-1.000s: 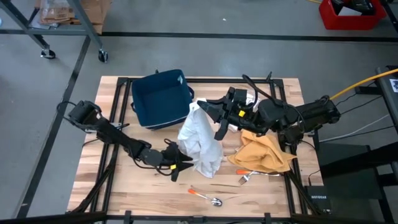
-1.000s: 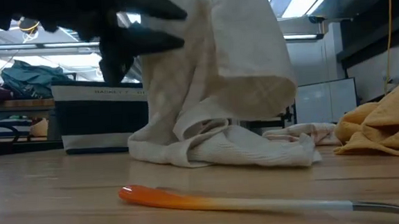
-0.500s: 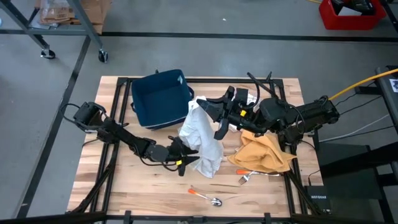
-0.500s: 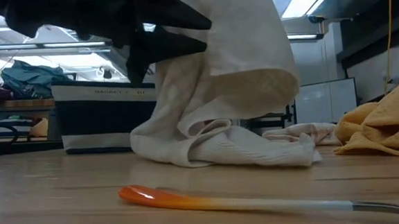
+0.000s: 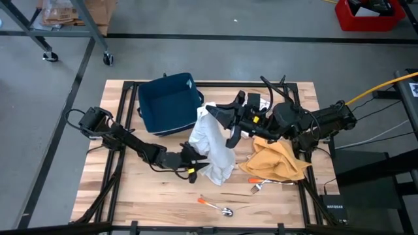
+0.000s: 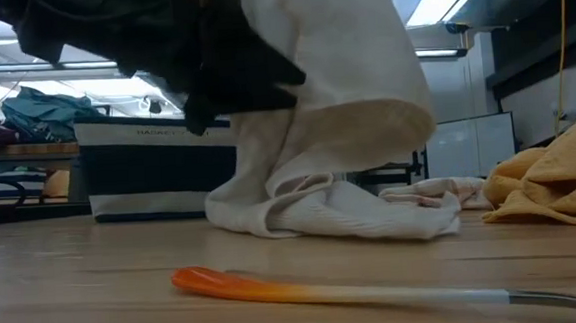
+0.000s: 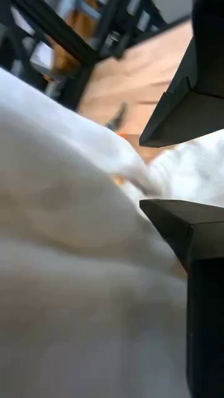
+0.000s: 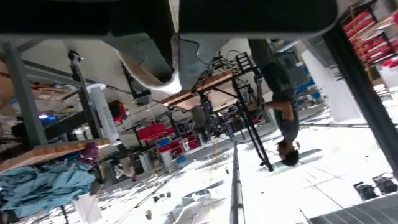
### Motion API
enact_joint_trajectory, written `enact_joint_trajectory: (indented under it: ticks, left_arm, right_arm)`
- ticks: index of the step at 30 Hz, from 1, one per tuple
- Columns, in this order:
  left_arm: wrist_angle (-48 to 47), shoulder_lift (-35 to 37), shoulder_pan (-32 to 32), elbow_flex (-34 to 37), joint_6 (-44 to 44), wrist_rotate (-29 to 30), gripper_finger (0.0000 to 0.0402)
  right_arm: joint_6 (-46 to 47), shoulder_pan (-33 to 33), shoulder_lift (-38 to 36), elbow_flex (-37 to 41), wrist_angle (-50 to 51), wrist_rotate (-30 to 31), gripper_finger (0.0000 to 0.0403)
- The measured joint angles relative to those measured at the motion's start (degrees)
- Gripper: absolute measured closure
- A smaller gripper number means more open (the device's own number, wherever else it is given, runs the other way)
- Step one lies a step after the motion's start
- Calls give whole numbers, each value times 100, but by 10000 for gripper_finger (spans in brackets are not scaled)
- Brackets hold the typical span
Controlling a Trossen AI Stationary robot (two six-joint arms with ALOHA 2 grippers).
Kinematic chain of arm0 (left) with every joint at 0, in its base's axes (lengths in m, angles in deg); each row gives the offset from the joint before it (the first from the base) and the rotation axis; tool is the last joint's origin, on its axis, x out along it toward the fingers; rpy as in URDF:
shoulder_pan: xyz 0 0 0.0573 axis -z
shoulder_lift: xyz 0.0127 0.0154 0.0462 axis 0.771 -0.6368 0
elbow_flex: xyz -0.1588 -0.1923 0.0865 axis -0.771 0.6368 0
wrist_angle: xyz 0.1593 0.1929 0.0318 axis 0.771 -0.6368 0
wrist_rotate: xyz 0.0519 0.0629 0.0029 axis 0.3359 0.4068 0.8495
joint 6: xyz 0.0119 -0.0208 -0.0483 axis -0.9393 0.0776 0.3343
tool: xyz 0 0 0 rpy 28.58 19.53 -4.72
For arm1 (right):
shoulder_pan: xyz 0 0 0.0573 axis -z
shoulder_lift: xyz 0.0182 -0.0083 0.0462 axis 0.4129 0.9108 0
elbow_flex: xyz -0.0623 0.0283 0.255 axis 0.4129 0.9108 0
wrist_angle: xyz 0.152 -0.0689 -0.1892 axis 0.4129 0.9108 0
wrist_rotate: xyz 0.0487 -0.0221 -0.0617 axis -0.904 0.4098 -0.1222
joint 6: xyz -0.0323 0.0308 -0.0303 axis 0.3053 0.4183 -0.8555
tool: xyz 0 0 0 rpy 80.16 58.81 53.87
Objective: Fold towel
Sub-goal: Fold the left white patterned towel
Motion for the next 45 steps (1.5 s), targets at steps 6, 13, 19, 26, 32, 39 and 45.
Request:
enact_joint_trajectory:
  ticks: [6,13,19,26,32,39,45]
  left_arm:
    - [-267,0,-11,2,89,6,263]
    - [168,2,-11,4,-414,9,263]
    - [391,2,-11,2,-973,-91,263]
    - [311,2,29,2,-888,-688,326]
    - [332,171,261,2,-283,-688,393]
    - [275,1261,998,4,128,-706,400]
    - [-438,3180,1397,4,-275,-329,401]
  right_arm:
    - [2,-2,0,0,-44,-189,400]
    - [1,0,0,0,-46,-191,399]
    - [2,0,-2,0,-46,-191,399]
    - [-25,0,-2,0,-57,-191,399]
    - [-491,0,-8,0,-380,-191,400]
    - [-1235,-2,-284,0,-383,-72,401]
    - [-1969,-2,-539,0,-377,-39,401]
